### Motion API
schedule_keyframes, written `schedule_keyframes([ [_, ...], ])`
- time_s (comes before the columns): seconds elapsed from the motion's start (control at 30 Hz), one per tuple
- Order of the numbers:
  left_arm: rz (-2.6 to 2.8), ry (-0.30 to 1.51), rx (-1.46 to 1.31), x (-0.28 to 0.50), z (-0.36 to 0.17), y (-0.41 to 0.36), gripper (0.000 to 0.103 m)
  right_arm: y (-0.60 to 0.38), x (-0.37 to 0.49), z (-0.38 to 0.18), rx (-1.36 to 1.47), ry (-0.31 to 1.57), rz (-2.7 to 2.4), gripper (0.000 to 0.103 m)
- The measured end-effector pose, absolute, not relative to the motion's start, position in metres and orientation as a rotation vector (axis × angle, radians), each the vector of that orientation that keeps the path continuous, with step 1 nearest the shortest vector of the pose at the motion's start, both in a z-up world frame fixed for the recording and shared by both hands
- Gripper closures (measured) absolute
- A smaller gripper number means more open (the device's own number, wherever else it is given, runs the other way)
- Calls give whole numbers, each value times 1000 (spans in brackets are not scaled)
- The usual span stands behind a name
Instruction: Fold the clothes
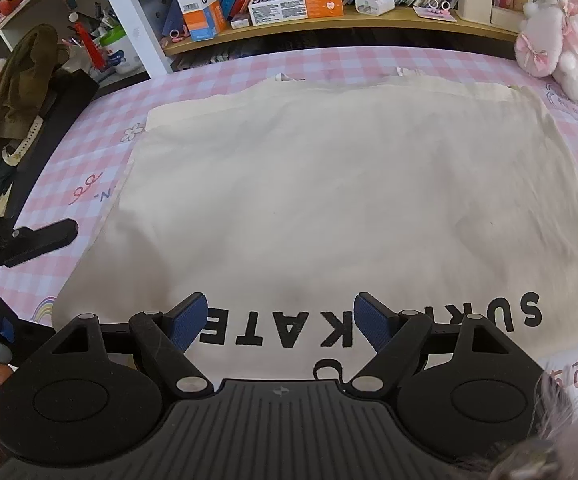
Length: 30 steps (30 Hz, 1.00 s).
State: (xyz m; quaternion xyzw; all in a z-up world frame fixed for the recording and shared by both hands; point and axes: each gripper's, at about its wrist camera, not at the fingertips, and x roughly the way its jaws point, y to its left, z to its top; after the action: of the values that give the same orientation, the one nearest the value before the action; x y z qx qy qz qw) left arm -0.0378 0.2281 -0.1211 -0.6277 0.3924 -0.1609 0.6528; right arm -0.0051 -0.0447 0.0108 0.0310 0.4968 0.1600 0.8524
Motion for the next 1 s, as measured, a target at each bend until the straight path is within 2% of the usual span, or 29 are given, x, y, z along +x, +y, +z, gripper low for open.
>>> schedule_keyframes([
  [0.1, -354, 902, -1397, -38, -120, 226, 17, -45, -4, 11, 67, 1046, 337, 24],
  [0.27, -313, 930, -1352, -42, -122, 226, 37, -44, 3, 10, 57, 1051, 342, 24],
  [0.33, -292, 941, -1343, -44, -124, 228, 54, -41, 9, 11, 54, 1058, 346, 24],
  [0.4, -267, 954, -1341, -46, -128, 229, 67, -37, 17, 11, 53, 1065, 354, 24],
  [0.47, -250, 945, -1348, -48, -131, 230, 74, -30, 26, 13, 49, 1067, 363, 24],
  [0.53, -223, 947, -1288, -48, -128, 229, 90, -21, 38, 16, 38, 1064, 376, 24],
  [0.7, -250, 829, -1016, -48, -82, 220, 92, 13, 70, 27, -39, 1056, 428, 24],
  [0.9, -263, 825, -816, -47, -68, 204, 92, 71, 102, 43, -136, 1068, 549, 23],
  [0.97, -251, 850, -849, -48, -74, 208, 90, 92, 110, 42, -175, 1080, 577, 23],
  [1.0, -254, 869, -879, -48, -77, 211, 83, 101, 113, 41, -193, 1086, 587, 23],
])
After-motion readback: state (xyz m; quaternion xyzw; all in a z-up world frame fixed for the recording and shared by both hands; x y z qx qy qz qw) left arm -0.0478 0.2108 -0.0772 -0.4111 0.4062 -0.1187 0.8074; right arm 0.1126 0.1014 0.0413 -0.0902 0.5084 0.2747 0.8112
